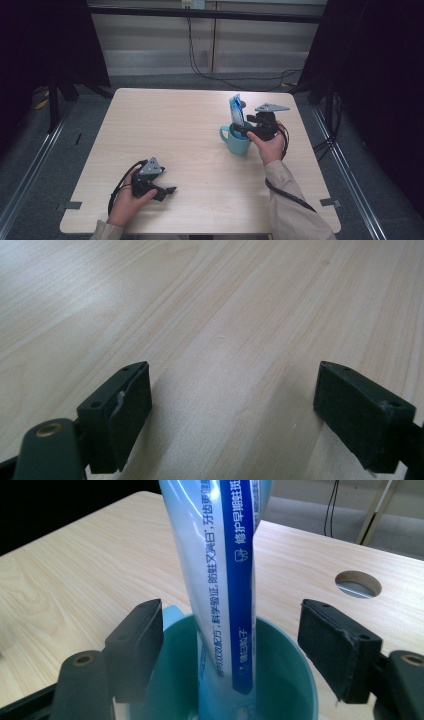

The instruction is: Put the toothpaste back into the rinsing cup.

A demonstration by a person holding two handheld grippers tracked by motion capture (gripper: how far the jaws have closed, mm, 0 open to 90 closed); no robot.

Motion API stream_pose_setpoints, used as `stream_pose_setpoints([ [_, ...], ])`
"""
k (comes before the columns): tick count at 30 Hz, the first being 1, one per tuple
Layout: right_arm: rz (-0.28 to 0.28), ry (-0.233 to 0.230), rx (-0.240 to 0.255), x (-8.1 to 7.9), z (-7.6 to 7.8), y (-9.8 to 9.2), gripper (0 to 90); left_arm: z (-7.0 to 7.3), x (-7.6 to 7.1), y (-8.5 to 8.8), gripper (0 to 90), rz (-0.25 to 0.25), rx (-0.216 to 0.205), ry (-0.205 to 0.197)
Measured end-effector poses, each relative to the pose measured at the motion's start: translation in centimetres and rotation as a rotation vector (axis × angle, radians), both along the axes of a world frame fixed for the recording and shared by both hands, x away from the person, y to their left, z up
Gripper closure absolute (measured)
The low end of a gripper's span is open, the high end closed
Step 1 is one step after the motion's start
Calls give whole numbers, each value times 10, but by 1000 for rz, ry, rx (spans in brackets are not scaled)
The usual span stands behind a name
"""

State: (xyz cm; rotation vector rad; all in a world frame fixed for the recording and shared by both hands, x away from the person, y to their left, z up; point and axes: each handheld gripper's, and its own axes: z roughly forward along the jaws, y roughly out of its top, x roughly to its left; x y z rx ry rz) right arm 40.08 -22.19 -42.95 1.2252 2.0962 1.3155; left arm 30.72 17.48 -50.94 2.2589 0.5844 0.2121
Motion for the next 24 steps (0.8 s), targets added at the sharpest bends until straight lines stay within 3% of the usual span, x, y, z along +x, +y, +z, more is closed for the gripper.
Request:
stream_pose_setpoints([
  [12,4,7,-15,-4,7,-3,155,0,0,0,153,0,0,0],
  [24,29,13,-12,-11,9,-8,154,0,0,0,153,1,0,0],
])
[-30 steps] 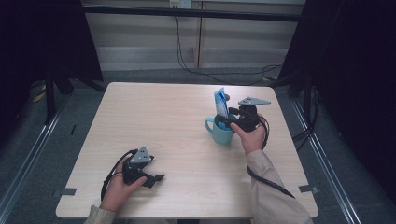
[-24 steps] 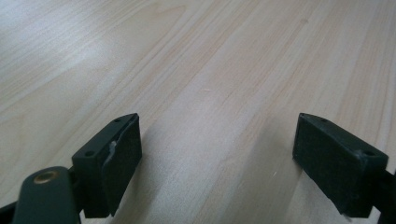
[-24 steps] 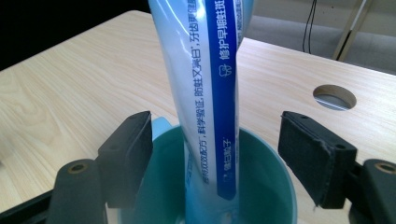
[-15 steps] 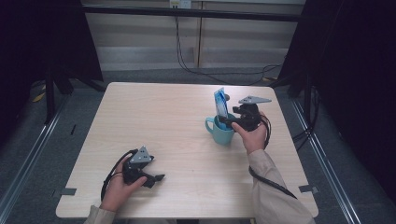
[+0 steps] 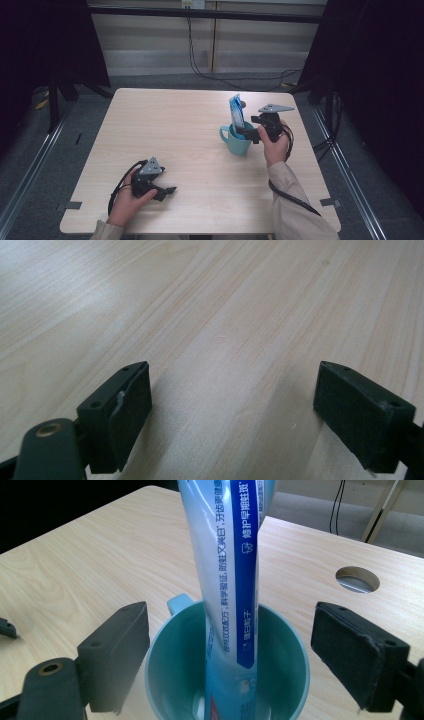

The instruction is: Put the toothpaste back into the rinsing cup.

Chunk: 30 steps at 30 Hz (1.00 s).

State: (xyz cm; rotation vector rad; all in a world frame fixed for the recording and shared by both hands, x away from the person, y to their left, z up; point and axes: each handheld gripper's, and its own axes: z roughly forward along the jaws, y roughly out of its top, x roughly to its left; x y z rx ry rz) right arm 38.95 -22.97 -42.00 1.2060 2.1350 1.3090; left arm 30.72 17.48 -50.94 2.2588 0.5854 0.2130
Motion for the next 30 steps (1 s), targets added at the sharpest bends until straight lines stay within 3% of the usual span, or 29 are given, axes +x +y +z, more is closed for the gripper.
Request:
stream_pose_setpoints([
  [30,115,14,-68,-34,7,-1,154,0,0,0,153,0,0,-1],
])
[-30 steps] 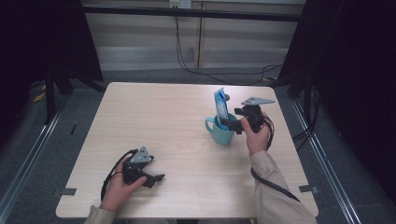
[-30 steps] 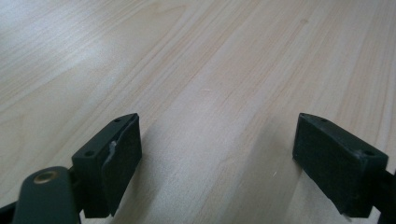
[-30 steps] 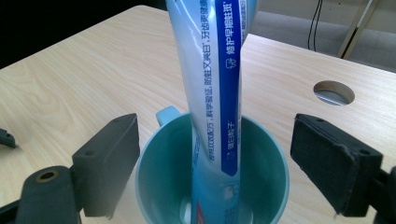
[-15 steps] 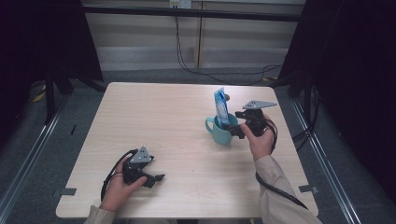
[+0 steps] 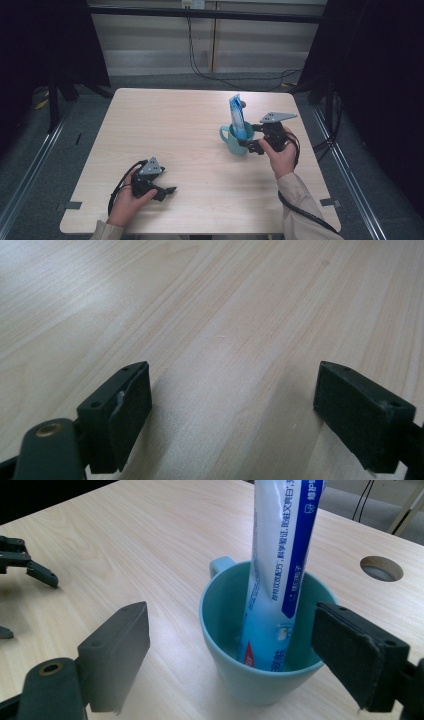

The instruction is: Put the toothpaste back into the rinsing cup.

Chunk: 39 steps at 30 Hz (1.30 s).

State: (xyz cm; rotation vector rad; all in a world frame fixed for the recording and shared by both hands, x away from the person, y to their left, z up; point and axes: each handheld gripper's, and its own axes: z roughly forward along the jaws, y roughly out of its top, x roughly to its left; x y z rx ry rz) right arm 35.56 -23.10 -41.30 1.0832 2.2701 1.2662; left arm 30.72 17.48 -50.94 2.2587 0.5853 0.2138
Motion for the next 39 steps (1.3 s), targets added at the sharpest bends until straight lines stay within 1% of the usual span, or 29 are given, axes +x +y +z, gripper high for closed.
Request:
stream_pose_setpoints([
  [7,11,6,-6,-8,1,-2,154,0,0,0,153,0,0,1],
  [15,24,-1,-16,-17,1,-5,154,0,0,0,153,0,0,0],
  [17,27,4,-12,-20,0,-5,154,0,0,0,153,0,0,0],
  [19,31,1,-25,-22,0,-6,154,0,0,0,153,0,0,0],
  [26,41,1,-47,-29,-1,-8,154,0,0,0,153,0,-1,1],
  [29,46,-2,-54,-32,-2,-9,154,0,0,0,153,1,0,1],
  [33,50,2,-77,-37,-6,-12,154,0,0,0,153,0,0,1],
  [39,55,8,-79,-44,-13,-19,154,0,0,0,153,1,-1,0],
])
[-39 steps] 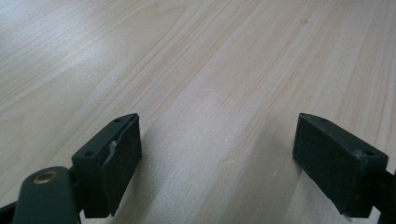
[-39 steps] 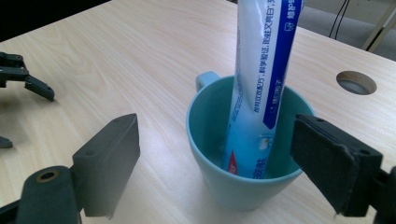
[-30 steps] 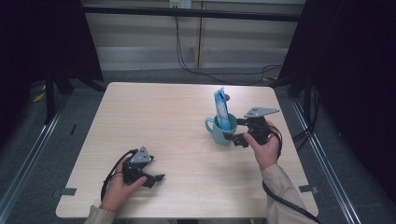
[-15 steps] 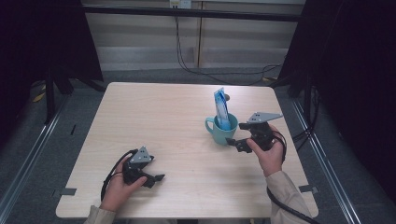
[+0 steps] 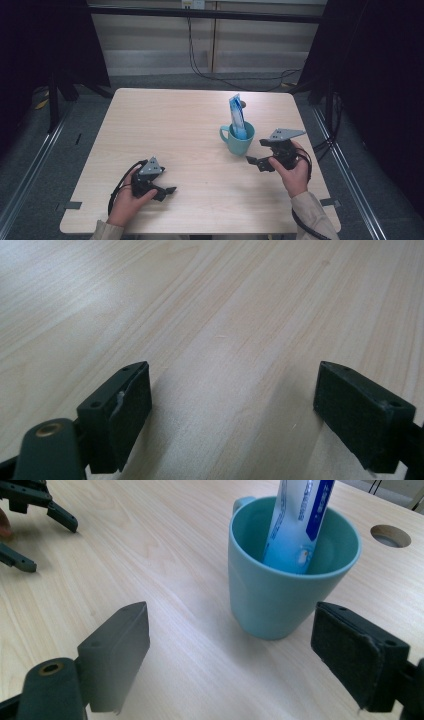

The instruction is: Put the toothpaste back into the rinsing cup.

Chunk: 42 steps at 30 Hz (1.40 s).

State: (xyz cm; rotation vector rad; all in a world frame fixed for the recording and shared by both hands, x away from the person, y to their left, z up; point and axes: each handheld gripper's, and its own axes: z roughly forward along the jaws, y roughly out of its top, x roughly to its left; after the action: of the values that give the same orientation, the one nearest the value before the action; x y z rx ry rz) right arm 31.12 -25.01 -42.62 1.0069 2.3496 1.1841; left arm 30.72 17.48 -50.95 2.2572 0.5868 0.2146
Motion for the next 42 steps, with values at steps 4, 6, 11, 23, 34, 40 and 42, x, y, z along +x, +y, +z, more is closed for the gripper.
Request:
stream_pose_setpoints([
  [4,2,5,-2,-5,-3,-4,154,0,0,0,153,-2,0,0],
  [6,4,9,0,-7,-5,-6,154,0,0,0,153,-2,1,1],
  [11,5,19,4,-12,-9,-11,154,0,0,0,153,-1,0,0],
  [23,5,29,-5,-20,-19,-18,154,0,0,0,153,-1,1,1],
  [34,-2,50,-19,-27,-33,-26,154,0,0,0,153,-2,-2,2],
  [40,-22,58,-15,-30,-41,-33,154,0,0,0,153,-1,1,1],
  [42,-24,62,-10,-31,-43,-36,154,0,0,0,153,-2,1,1],
])
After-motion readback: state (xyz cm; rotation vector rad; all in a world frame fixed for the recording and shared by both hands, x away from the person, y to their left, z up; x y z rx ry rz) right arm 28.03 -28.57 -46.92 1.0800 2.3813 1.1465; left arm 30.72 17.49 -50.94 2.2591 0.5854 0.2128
